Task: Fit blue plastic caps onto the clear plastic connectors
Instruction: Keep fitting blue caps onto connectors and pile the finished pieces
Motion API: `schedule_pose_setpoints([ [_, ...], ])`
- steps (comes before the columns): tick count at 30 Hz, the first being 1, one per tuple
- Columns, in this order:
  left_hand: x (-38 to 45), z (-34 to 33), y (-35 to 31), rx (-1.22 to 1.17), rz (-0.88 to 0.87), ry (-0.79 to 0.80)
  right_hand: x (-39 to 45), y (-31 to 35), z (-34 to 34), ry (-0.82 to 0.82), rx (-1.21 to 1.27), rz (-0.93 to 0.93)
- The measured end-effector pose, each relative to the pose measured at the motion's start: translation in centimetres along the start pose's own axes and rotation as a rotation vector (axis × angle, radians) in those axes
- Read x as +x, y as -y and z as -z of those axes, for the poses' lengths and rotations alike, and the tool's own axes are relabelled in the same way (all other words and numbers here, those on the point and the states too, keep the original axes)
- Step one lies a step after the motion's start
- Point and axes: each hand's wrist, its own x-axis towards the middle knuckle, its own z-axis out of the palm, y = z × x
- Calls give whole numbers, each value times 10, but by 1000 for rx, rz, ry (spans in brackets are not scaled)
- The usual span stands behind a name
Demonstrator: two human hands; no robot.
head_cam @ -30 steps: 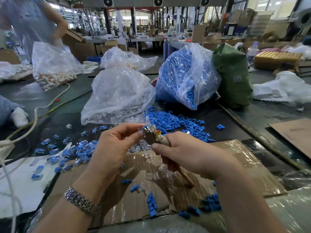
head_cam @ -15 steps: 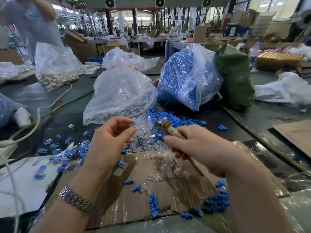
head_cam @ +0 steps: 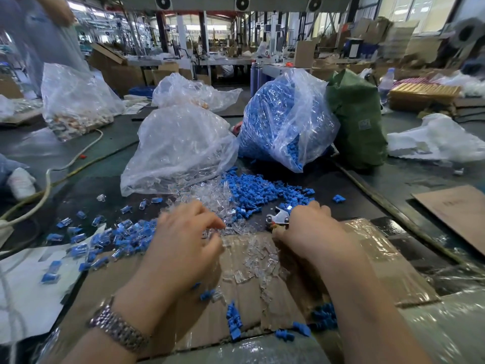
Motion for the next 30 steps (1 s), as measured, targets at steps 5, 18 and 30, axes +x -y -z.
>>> schedule_pose_setpoints([
  [5, 4, -16, -1, 67, -87, 88, 10, 19, 1, -187, 5, 219],
  [18, 5, -23, 6, 53, -118, 98, 31, 52, -16, -241, -150, 404],
  [30, 9, 3, 3, -858, 355, 44, 21, 34, -3, -174, 451, 460],
])
